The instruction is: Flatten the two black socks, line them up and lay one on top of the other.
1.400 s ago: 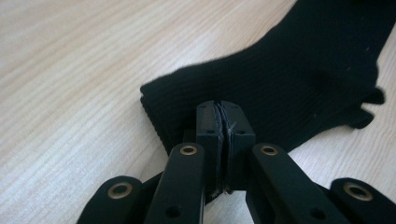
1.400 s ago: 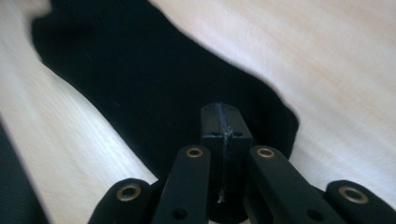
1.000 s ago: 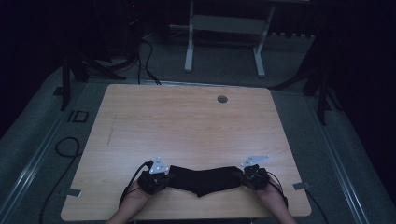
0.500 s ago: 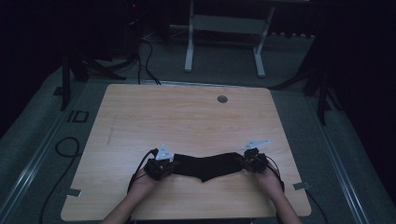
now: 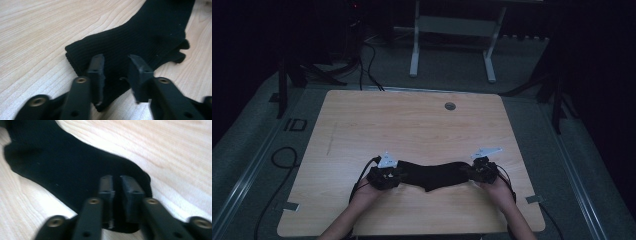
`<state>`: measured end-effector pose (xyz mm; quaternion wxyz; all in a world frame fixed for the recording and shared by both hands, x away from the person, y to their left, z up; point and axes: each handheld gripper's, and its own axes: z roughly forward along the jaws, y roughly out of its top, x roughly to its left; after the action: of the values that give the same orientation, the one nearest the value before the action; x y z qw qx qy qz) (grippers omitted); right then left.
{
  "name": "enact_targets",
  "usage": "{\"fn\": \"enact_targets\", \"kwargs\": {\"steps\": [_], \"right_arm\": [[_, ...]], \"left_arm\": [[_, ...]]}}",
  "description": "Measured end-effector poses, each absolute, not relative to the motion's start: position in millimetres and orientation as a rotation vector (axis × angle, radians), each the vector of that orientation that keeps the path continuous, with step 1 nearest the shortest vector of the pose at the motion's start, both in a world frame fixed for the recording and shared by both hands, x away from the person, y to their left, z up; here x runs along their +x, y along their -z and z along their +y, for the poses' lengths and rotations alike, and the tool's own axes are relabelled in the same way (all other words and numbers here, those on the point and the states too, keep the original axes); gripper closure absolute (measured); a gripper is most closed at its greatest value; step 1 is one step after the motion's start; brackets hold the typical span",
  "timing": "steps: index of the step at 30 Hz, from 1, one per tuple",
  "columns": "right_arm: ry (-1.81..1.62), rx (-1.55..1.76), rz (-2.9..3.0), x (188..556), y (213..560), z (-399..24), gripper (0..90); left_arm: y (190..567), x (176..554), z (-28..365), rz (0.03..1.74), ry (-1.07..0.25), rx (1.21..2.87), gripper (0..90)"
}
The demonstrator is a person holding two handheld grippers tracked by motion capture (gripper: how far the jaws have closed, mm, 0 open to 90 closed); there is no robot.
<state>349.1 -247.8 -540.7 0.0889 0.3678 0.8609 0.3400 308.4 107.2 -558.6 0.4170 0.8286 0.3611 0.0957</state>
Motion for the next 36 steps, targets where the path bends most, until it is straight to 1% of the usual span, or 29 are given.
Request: {"fn": "enact_targets", "kwargs": {"steps": [1,2,4,6,7,10,11,12,13,18,23,29,36], "right_arm": [[-1.026,1.079,2.556,348.1,538.3,-247.2,69.7],[-1.034,1.072,2.549,347.2,536.9,-247.0,66.4],[-1.051,1.043,2.530,344.6,533.8,-246.6,52.3],[-1.055,1.016,2.524,341.5,531.7,-246.2,42.8],[-1.060,1.003,2.514,340.0,531.0,-246.3,37.5],[-1.085,0.995,2.492,336.0,529.9,-248.4,25.0],[-1.092,0.988,2.489,334.6,530.3,-249.6,18.1],[-1.088,0.974,2.487,333.0,530.8,-250.6,13.7],[-1.077,0.980,2.473,331.8,531.5,-252.1,14.2],[-1.102,1.005,2.419,327.8,535.5,-264.5,13.2],[-1.131,0.992,2.338,320.4,537.6,-282.1,10.7],[-1.117,1.061,2.307,315.5,544.2,-304.2,10.7],[-1.093,1.117,2.273,309.4,549.0,-323.3,10.8]], "left_arm": [[558.0,307.6,107.7,0.894,-0.234,2.073,54.9],[557.1,306.1,107.8,0.891,-0.246,2.071,50.7],[555.1,303.1,109.0,0.868,-0.238,2.049,40.2],[553.5,299.9,110.2,0.861,-0.238,2.035,31.7],[552.8,298.4,111.2,0.838,-0.240,2.039,25.9],[552.0,294.0,113.0,0.843,-0.269,2.031,15.2],[551.8,292.3,114.1,0.842,-0.290,2.026,14.8],[551.6,290.8,115.3,0.840,-0.304,2.015,13.8],[551.2,289.7,116.7,0.843,-0.317,2.011,11.7],[550.9,286.0,128.3,0.876,-0.366,1.978,8.7],[551.3,281.8,138.0,0.876,-0.377,1.959,8.6],[549.3,273.6,156.6,0.898,-0.395,1.934,8.6],[551.6,265.6,169.3,0.906,-0.417,1.936,8.6]]}}
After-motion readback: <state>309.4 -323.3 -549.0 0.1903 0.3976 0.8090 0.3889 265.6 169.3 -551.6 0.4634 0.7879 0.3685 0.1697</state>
